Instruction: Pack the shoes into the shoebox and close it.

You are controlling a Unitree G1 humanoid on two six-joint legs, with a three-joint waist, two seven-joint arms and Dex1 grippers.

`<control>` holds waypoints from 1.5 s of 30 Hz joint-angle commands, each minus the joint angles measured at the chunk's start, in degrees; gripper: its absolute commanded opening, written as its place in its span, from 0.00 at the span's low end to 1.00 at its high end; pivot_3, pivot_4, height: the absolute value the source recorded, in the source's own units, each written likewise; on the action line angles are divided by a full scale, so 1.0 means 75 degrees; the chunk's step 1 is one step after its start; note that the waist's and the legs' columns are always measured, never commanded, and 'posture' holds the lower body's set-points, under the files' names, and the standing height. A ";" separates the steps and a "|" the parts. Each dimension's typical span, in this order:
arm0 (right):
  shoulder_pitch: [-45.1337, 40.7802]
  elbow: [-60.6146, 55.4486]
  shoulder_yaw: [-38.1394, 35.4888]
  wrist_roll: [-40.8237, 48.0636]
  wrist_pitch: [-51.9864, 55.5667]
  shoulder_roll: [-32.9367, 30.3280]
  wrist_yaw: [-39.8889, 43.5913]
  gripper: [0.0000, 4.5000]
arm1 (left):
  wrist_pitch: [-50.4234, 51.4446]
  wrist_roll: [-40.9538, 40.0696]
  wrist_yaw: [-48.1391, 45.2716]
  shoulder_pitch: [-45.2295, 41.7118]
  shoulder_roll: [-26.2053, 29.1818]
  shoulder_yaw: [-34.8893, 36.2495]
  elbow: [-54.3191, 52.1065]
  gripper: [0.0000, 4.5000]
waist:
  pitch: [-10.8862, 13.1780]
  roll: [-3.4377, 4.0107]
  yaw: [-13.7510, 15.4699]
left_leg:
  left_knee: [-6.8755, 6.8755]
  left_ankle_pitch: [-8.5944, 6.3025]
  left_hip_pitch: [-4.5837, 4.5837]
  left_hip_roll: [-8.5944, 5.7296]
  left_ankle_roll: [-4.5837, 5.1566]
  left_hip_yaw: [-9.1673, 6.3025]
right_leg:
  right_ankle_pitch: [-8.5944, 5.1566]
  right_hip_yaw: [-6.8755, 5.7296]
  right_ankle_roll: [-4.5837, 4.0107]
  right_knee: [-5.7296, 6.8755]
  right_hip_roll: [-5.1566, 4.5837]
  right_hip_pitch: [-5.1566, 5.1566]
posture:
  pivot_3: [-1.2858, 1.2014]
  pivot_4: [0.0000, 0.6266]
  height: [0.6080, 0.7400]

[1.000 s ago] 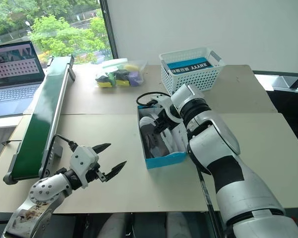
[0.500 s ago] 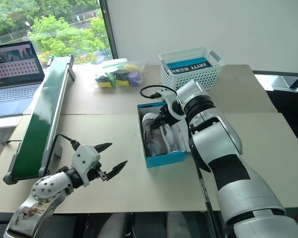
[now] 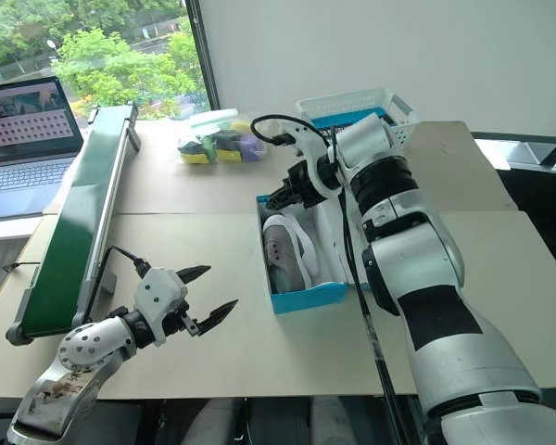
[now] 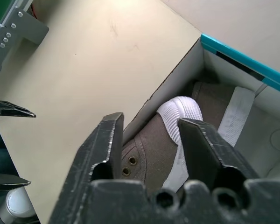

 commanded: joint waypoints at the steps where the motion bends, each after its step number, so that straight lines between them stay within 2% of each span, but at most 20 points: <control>1: 0.0110 -0.0461 0.0051 0.0003 -0.0141 -0.0007 -0.0121 0.18 | -0.0192 -0.0010 -0.0032 -0.0039 0.0019 0.0087 -0.0127 1.00 | 0.0000 0.0000 0.0000 | 0.0000 0.0000 0.0000 0.0000 0.0000 0.0000 | 0.0000 0.0000 0.0000 0.0000 0.0000 -0.0001 | 0.52 0.24 0.99; 2: 0.0195 -0.0447 0.0101 -0.0054 -0.0274 0.0034 -0.0190 0.06 | -0.0186 -0.0005 -0.0022 -0.0029 0.0011 0.0087 -0.0136 1.00 | 0.0000 0.0000 -0.0005 | 0.0000 0.0000 0.0000 0.0000 0.0000 0.0000 | 0.0000 0.0000 0.0000 0.0000 0.0000 -0.0002 | 0.52 0.24 0.99; 3: 0.0277 -0.0408 0.0148 -0.0111 -0.0428 0.0073 -0.0264 0.01 | -0.0167 -0.0001 0.0000 -0.0018 -0.0006 0.0081 -0.0161 1.00 | 0.0000 0.0000 -0.0016 | 0.0000 0.0000 0.0000 0.0001 0.0000 0.0000 | 0.0000 0.0000 0.0000 0.0001 0.0000 -0.0002 | 0.52 0.24 0.99; 4: 0.0346 -0.0287 0.0174 -0.0176 -0.0614 0.0129 -0.0397 0.00 | -0.0147 0.0001 0.0026 -0.0001 -0.0025 0.0074 -0.0191 1.00 | -0.0001 0.0000 -0.0020 | 0.0000 0.0000 0.0000 0.0001 0.0000 0.0000 | 0.0000 0.0001 0.0000 0.0001 0.0001 -0.0001 | 0.52 0.24 0.99; 13: 0.0658 0.1299 0.0357 -0.0716 -0.2428 0.1071 -0.1410 0.00 | -0.0076 0.0021 0.0214 0.0191 -0.0153 0.0029 -0.0391 1.00 | -0.0004 -0.0001 -0.0038 | 0.0000 0.0000 0.0006 0.0002 0.0000 0.0001 | 0.0000 0.0003 0.0000 0.0005 0.0001 0.0001 | 0.52 0.24 0.99; 21: 0.0933 0.2135 0.0425 -0.1257 -0.3413 0.1655 -0.1879 0.00 | 0.0024 0.0022 0.0315 0.0188 -0.0174 0.0028 -0.0455 1.00 | -0.0014 -0.0002 -0.0216 | 0.0000 0.0000 0.0091 0.0006 0.0000 0.0003 | 0.0000 0.0006 -0.0002 0.0007 0.0007 0.0077 | 0.52 0.24 0.99; 24: 0.0902 0.2219 0.0208 -0.1180 -0.3408 0.1660 -0.2000 0.00 | 0.0039 0.0031 0.0325 0.0172 -0.0165 0.0030 -0.0441 1.00 | -0.0015 -0.0002 -0.0221 | -0.0009 -0.0002 0.0159 0.0014 0.0000 0.0002 | -0.0004 0.0006 -0.0005 -0.0004 0.0016 0.0148 | 0.52 0.24 0.99; 28: 0.0486 0.2005 -0.0546 -0.0725 -0.3222 0.1395 -0.2204 0.00 | 0.0056 0.0021 0.0328 0.0107 -0.0148 0.0073 -0.0409 1.00 | -0.0015 -0.0002 -0.0211 | -0.0009 -0.0002 0.0175 0.0015 0.0000 0.0001 | -0.0004 0.0006 -0.0006 -0.0002 0.0020 0.0160 | 0.52 0.24 0.99; 34: -0.0039 0.0956 -0.1398 0.0033 -0.1917 0.0801 -0.1686 0.00 | 0.0035 -0.0002 0.0296 0.0007 -0.0122 0.0117 -0.0324 1.00 | -0.0009 0.0002 -0.0189 | -0.0009 -0.0001 0.0118 0.0013 0.0000 -0.0004 | -0.0004 0.0005 -0.0006 -0.0003 0.0018 0.0111 | 0.52 0.24 0.99; 37: 0.0159 -0.0325 -0.1628 0.0502 -0.0711 0.0449 -0.1448 0.00 | 0.0022 -0.0003 0.0253 -0.0088 -0.0104 0.0105 -0.0248 1.00 | -0.0010 0.0002 -0.0156 | -0.0009 -0.0001 0.0057 0.0013 0.0000 -0.0005 | -0.0003 0.0005 -0.0006 0.0003 0.0016 0.0049 | 0.52 0.24 0.99; 40: 0.0709 -0.1896 -0.1857 0.1030 0.0518 0.0202 -0.1469 0.00 | 0.0020 -0.0013 0.0208 -0.0156 -0.0082 0.0120 -0.0195 1.00 | -0.0010 0.0001 -0.0137 | -0.0008 -0.0001 0.0008 0.0013 0.0001 -0.0006 | -0.0002 0.0004 -0.0007 0.0007 0.0013 0.0001 | 0.52 0.24 0.99; 42: 0.1184 -0.3167 -0.2332 0.1797 0.1713 -0.0136 -0.1284 0.00 | 0.0025 -0.0029 0.0171 -0.0215 -0.0055 0.0143 -0.0172 1.00 | -0.0010 0.0001 -0.0083 | -0.0008 -0.0001 0.0003 0.0011 0.0001 -0.0010 | -0.0002 -0.0002 -0.0006 0.0003 0.0007 0.0002 | 0.52 0.24 0.99; 44: 0.1887 -0.4751 -0.2511 0.2748 0.2512 -0.0755 -0.0677 0.00 | 0.0024 -0.0077 0.0122 -0.0250 -0.0021 0.0204 -0.0144 1.00 | -0.0009 0.0001 0.0007 | -0.0007 -0.0001 -0.0003 0.0004 0.0001 -0.0012 | -0.0002 -0.0005 -0.0005 -0.0001 -0.0001 0.0003 | 0.52 0.24 0.99; 45: 0.2505 -0.5879 -0.2471 0.3367 0.2644 -0.1366 -0.0053 0.00 | 0.0016 -0.0109 0.0087 -0.0265 -0.0002 0.0239 -0.0112 1.00 | -0.0008 0.0001 0.0057 | -0.0005 -0.0001 -0.0005 0.0001 0.0001 -0.0013 | -0.0002 -0.0007 -0.0004 -0.0002 -0.0004 0.0003 | 0.52 0.24 0.99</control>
